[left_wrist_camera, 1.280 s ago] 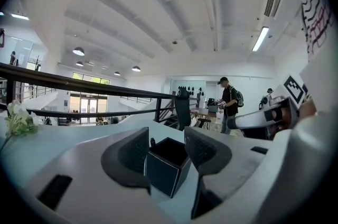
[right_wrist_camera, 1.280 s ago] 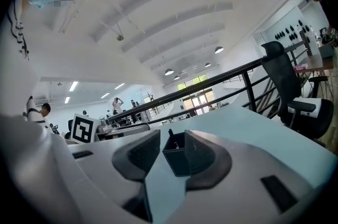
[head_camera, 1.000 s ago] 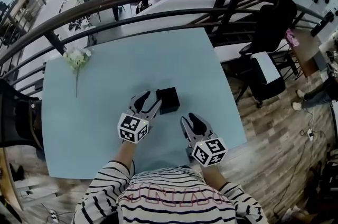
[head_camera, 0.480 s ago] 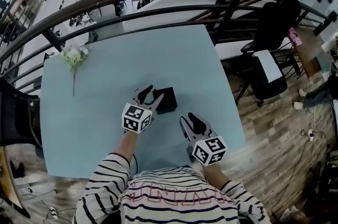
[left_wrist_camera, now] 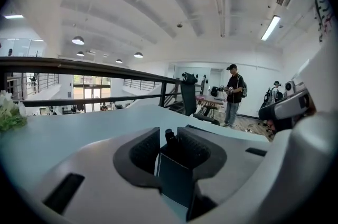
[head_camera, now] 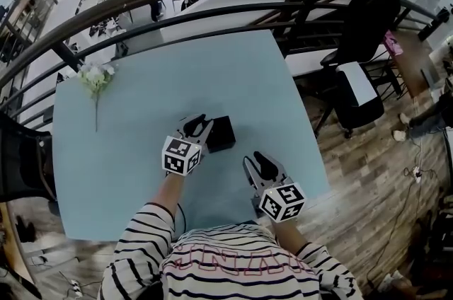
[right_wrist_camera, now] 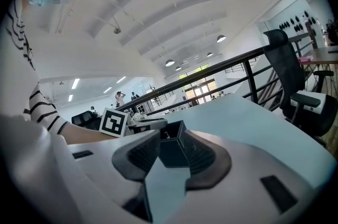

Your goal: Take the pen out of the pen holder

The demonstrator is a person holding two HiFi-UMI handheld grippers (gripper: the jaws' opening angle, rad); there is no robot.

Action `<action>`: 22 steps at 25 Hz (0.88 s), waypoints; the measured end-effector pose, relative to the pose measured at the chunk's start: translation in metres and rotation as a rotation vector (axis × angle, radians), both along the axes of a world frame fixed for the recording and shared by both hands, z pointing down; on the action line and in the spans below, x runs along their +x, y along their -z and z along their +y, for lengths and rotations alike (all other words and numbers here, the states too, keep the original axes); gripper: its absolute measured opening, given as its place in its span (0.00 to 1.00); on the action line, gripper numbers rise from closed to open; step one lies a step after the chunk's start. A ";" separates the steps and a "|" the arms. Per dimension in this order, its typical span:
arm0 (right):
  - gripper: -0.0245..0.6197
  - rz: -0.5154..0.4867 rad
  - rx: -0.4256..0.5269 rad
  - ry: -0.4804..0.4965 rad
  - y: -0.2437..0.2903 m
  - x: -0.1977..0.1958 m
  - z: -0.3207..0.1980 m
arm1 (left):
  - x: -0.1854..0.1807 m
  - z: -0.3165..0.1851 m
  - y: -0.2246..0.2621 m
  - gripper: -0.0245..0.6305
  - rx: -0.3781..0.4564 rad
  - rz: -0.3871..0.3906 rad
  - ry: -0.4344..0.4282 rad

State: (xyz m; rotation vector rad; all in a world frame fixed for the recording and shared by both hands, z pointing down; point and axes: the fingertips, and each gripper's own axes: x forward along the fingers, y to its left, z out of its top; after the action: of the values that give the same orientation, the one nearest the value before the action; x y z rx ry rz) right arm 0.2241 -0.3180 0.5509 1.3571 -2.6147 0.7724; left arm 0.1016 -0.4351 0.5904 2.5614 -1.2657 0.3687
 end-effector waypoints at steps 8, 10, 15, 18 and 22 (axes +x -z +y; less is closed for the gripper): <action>0.25 -0.004 -0.008 -0.021 -0.002 -0.004 0.005 | 0.008 0.005 0.005 0.14 0.064 -0.078 -0.046; 0.25 -0.008 -0.009 -0.024 -0.001 -0.005 0.007 | 0.007 0.007 0.005 0.14 0.063 -0.071 -0.040; 0.25 -0.013 -0.003 -0.037 0.001 -0.007 0.010 | 0.005 0.009 0.017 0.14 0.081 -0.037 -0.045; 0.25 -0.017 0.002 -0.044 0.002 -0.008 0.013 | 0.005 0.013 0.024 0.14 0.093 -0.013 -0.046; 0.25 -0.020 0.012 -0.056 0.008 -0.014 0.017 | 0.000 0.020 0.042 0.14 0.118 0.018 -0.048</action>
State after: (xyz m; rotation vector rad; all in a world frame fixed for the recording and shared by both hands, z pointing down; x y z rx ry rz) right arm 0.2098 -0.3010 0.5427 1.4388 -2.6107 0.7833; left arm 0.1019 -0.4151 0.5485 2.6908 -1.2569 0.2877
